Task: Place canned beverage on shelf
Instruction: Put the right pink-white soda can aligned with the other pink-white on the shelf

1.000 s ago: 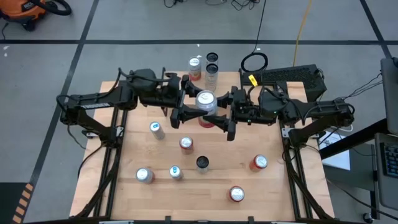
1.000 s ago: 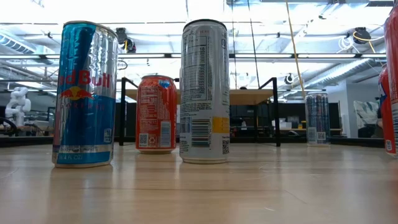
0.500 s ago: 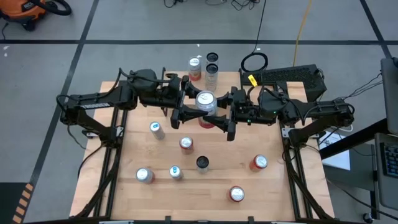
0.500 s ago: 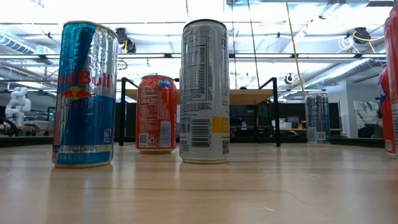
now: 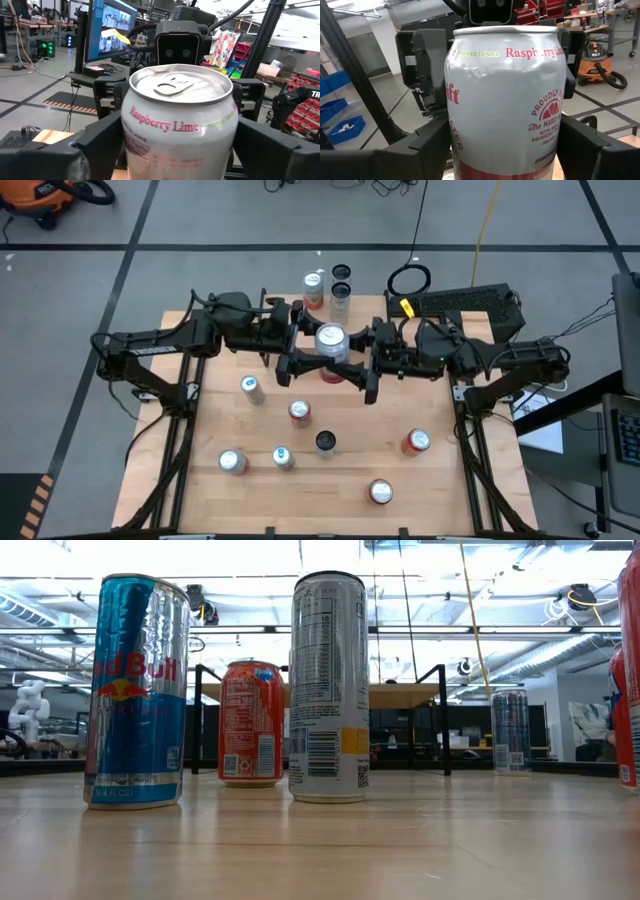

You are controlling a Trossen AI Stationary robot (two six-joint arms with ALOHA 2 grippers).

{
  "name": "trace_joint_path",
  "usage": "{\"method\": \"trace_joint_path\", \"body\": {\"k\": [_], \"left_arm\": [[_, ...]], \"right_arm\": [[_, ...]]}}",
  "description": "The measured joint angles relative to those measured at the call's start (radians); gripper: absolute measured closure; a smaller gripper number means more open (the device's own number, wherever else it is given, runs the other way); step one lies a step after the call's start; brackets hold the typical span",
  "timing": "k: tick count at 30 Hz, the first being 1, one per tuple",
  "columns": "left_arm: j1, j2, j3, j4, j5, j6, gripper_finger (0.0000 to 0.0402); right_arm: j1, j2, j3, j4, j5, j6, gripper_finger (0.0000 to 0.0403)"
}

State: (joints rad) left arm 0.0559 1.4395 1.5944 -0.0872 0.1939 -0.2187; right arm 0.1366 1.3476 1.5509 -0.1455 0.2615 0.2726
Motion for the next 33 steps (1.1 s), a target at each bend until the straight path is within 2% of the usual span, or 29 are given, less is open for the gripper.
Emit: {"method": "trace_joint_path", "body": {"k": [5,10,22,26,33], "left_arm": [[0.0,0.0,0.0,0.02,-0.013,0.015,0.001],[-0.004,-0.004,0.0,0.106,-0.013,0.012,0.0007],[0.003,-0.007,0.0,0.055,-0.015,-0.01,0.0007],[0.003,-0.005,0.0,0.053,-0.037,-0.011,0.0021],[0.003,-0.005,0.0,0.051,-0.039,-0.01,0.0076]], "right_arm": [[-0.001,0.0,0.0,0.0,0.0,0.0,0.0133],[0.0,0.0,0.0,0.0,-0.001,0.002,0.0133],[0.0,0.0,0.0,-0.001,-0.004,0.003,0.0133],[0.0,0.0,0.0,-0.001,-0.004,0.003,0.0133],[0.0,0.0,0.0,0.0,-0.005,0.003,0.0133]]}}
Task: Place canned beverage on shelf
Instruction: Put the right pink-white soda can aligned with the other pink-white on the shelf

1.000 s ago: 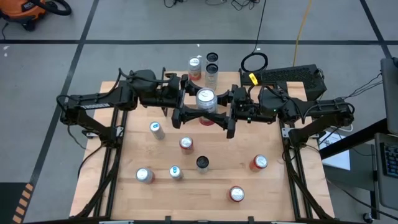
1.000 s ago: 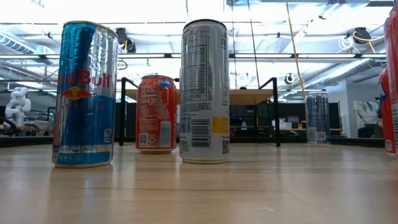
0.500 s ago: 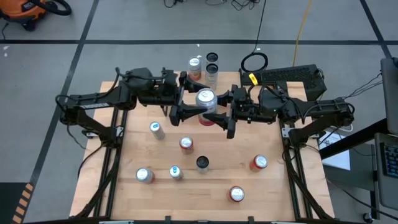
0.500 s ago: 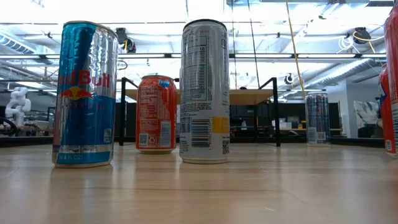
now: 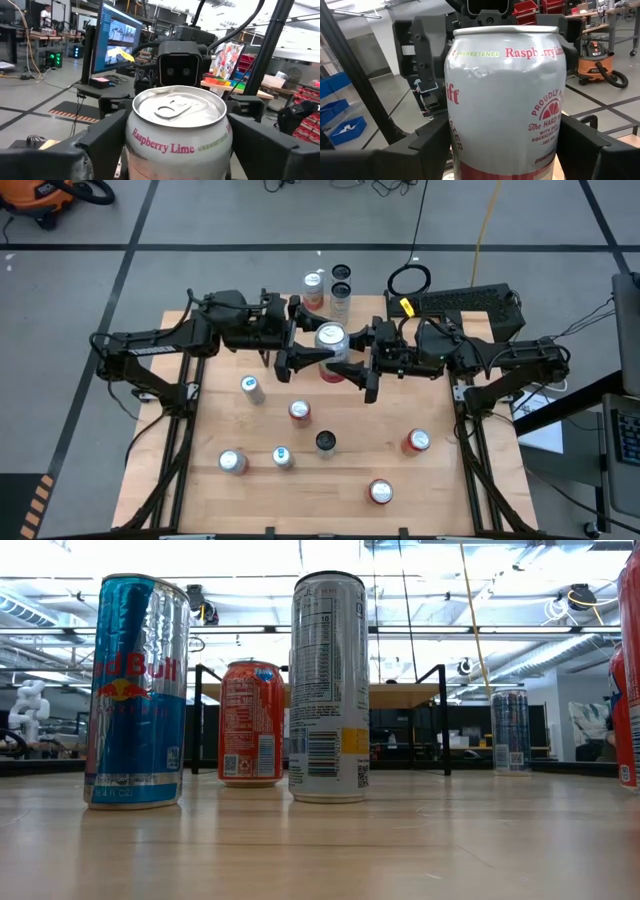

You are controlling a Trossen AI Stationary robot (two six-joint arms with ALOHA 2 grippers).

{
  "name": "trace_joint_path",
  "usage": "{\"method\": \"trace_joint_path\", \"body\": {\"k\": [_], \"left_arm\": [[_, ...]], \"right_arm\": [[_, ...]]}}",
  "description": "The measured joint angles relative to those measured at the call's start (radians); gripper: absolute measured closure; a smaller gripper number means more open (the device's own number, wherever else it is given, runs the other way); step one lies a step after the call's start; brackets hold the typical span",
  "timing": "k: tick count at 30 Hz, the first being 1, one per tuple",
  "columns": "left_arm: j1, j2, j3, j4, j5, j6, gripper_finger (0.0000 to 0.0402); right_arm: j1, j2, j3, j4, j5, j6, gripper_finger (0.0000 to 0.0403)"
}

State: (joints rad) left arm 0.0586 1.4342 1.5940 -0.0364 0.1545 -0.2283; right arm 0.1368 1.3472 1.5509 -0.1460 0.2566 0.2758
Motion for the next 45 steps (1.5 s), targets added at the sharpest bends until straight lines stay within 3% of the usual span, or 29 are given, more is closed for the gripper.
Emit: {"method": "trace_joint_path", "body": {"k": [5,12,23,28,39,45], "left_arm": [[0.0,0.0,0.0,-0.002,0.0,0.008,0.0106],[-0.002,0.0,0.0,-0.002,-0.001,0.005,0.0112],[-0.002,-0.01,-0.001,-0.017,0.021,-0.006,0.0113],[0.0,-0.025,-0.001,-0.034,0.022,-0.002,0.0113],[0.033,-0.1,0.0,-0.074,0.039,0.023,0.0114],[0.141,-0.177,-0.001,-0.072,0.107,0.086,0.0114]], "right_arm": [[0.0,0.0,0.0,0.0,0.0,-0.001,0.0133],[0.0,0.0,0.0,-0.001,0.001,-0.004,0.0128],[0.0,-0.002,0.0,-0.025,0.001,0.006,0.004],[0.0,-0.004,0.0,-0.031,0.001,0.019,0.0018],[0.0,-0.086,0.0,-0.248,0.06,0.082,0.001],[0.003,-0.112,0.0,-0.254,0.056,0.103,0.001]]}}
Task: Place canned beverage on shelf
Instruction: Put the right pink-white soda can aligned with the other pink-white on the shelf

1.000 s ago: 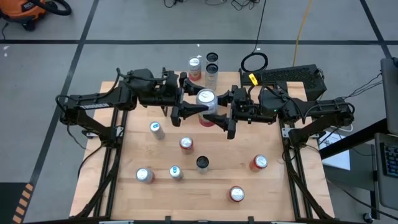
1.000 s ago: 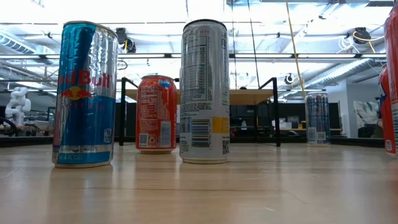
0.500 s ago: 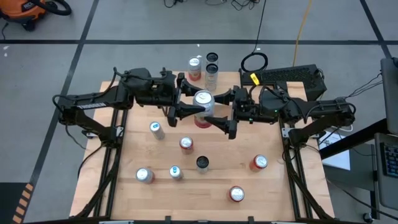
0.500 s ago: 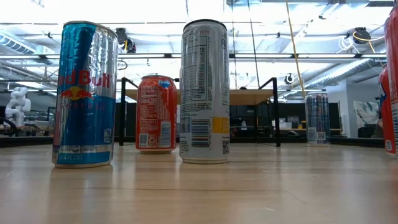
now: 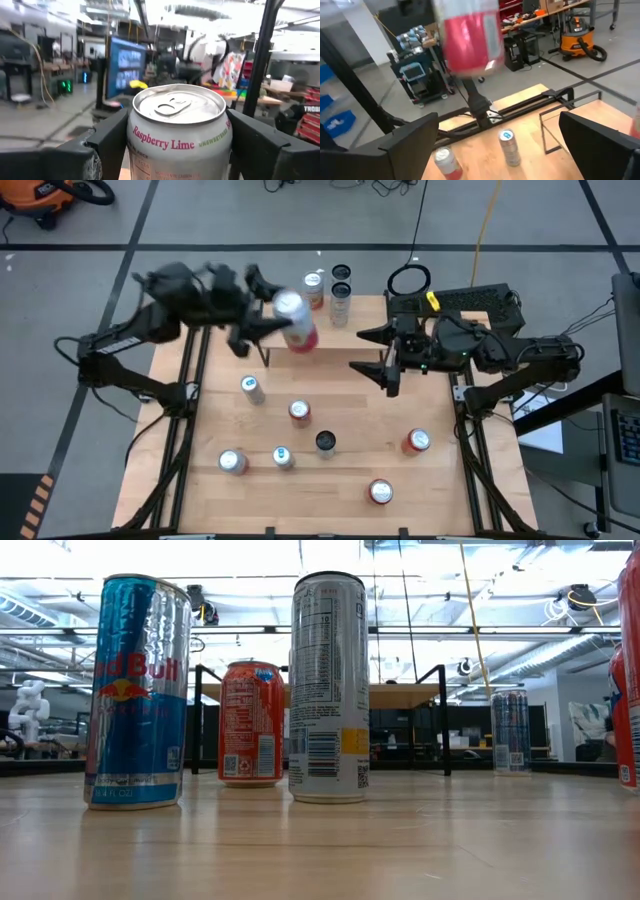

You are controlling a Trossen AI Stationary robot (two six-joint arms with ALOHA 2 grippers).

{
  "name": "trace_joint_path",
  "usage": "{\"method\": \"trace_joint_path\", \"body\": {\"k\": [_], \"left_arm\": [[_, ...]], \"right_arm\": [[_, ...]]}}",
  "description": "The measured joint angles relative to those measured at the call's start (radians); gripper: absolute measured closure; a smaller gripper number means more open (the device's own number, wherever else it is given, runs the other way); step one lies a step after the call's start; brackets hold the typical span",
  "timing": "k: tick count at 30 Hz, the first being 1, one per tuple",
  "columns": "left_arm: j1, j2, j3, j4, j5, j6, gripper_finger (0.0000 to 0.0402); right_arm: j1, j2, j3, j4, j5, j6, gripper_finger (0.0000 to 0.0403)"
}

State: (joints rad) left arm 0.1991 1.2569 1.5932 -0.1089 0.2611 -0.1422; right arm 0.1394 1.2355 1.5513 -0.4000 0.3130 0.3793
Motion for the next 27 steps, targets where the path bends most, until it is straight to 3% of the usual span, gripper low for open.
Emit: {"method": "trace_joint_path", "body": {"k": [11,15,20,27], "left_arm": [[0.416,-0.043,0.001,0.037,0.306,0.018,0.0114],[0.512,-0.025,0.001,0.056,0.418,-0.012,0.0114],[0.522,0.003,-0.032,0.087,0.517,-0.126,0.0114],[0.479,0.001,-0.143,0.106,0.525,-0.129,0.0114]], "right_arm": [[0.046,-0.014,0.0,-0.013,-0.057,0.111,0.0009],[0.071,-0.014,0.0,-0.013,-0.081,0.15,0.0009],[0.106,-0.014,0.0,-0.016,-0.082,0.194,0.0009],[0.165,-0.013,0.0,-0.02,-0.082,0.24,0.0009]]}}
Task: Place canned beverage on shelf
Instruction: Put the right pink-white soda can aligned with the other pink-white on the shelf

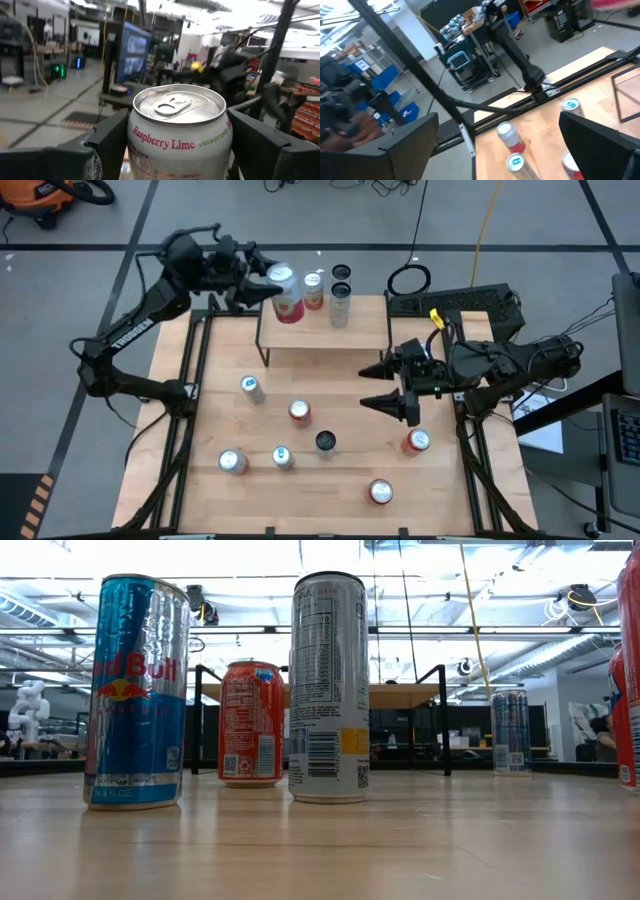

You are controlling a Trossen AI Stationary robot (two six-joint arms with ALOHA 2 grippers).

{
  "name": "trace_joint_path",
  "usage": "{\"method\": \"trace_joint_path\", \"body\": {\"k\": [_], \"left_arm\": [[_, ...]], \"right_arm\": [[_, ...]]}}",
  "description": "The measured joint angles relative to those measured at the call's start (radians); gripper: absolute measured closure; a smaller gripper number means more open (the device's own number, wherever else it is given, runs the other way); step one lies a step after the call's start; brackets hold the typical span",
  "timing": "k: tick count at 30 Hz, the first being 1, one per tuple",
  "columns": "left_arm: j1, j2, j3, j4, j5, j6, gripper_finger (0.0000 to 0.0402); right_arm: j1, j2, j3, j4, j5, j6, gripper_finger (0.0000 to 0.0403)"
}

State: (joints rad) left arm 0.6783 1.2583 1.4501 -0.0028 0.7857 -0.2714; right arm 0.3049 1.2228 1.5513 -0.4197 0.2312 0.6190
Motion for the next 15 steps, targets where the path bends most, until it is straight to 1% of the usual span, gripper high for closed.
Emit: {"method": "trace_joint_path", "body": {"k": [4,9,12,15], "left_arm": [[0.0,0.0,-0.1,0.061,-0.02,0.016,0.0114],[0.019,0.002,-0.244,0.209,-0.06,0.019,0.0114],[0.025,0.016,-0.291,0.264,-0.071,0.054,0.0114],[0.021,0.044,-0.297,0.245,-0.07,0.095,0.0114]], "right_arm": [[0.024,0.0,0.0,-0.006,0.002,0.002,0.001],[0.03,0.0,0.0,-0.038,0.005,0.016,0.001],[0.029,0.0,0.0,-0.043,0.008,0.011,0.001],[0.026,0.0,0.0,-0.042,0.045,-0.003,0.001]]}}
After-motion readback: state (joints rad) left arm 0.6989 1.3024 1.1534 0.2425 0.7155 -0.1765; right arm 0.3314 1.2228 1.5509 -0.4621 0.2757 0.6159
